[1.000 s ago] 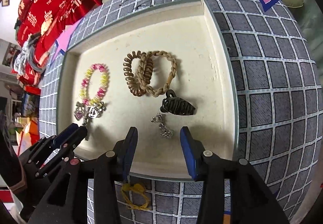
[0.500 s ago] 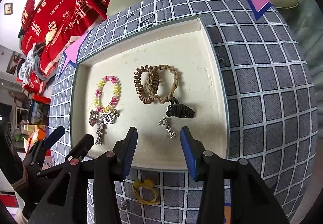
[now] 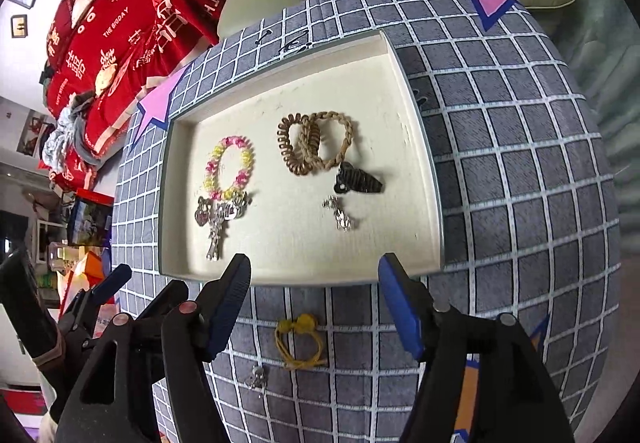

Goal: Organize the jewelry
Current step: 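Move both tools back toward the small silver charm and yellow hair tie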

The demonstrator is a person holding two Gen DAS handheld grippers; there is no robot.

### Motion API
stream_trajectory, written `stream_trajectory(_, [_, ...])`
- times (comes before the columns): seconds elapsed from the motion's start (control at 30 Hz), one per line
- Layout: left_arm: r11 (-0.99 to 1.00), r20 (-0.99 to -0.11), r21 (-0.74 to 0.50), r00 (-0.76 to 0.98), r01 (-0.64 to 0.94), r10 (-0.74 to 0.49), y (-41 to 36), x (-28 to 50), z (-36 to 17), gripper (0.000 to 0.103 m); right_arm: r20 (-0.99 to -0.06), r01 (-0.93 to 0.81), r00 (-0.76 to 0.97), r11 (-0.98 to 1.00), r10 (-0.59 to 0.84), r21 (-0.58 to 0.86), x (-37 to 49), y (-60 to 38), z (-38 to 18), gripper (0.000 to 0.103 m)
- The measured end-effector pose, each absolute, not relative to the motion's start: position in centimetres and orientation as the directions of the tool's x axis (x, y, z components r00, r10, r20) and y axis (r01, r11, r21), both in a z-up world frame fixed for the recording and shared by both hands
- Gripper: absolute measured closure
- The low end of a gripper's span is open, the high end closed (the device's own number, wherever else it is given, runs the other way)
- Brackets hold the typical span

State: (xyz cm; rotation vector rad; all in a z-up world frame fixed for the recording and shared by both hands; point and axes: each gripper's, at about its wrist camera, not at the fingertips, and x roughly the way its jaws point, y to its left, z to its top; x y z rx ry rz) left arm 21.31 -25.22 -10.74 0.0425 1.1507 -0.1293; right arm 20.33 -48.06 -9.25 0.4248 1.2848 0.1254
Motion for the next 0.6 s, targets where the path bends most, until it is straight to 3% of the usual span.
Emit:
stream_trajectory(0.3, [0.992,-0.916,-0.031,0.395,0.120,-0.077,-24.3,18.9,-10.4,0.000,-0.907,0.153,0.281,0.918,0.315,0.366,17.5,-47.7,-8.9,0.030])
stream_trajectory(0.4, [0.993,-0.915,-0.029,0.398,0.118,-0.074,-23.8,18.1,-10.3,0.000,-0.907,0.154,0.281,0.917,0.315,0.367,16.9,-47.5,-8.8,0.020])
stream_trajectory(0.6, [0.993,-0.926,-0.031,0.370,0.115,-0.072,-22.7,16.2,-11.3,0.000,-0.907,0.166,0.270,0.912,0.322,0.374,15.2,-46.9,-9.1,0.019])
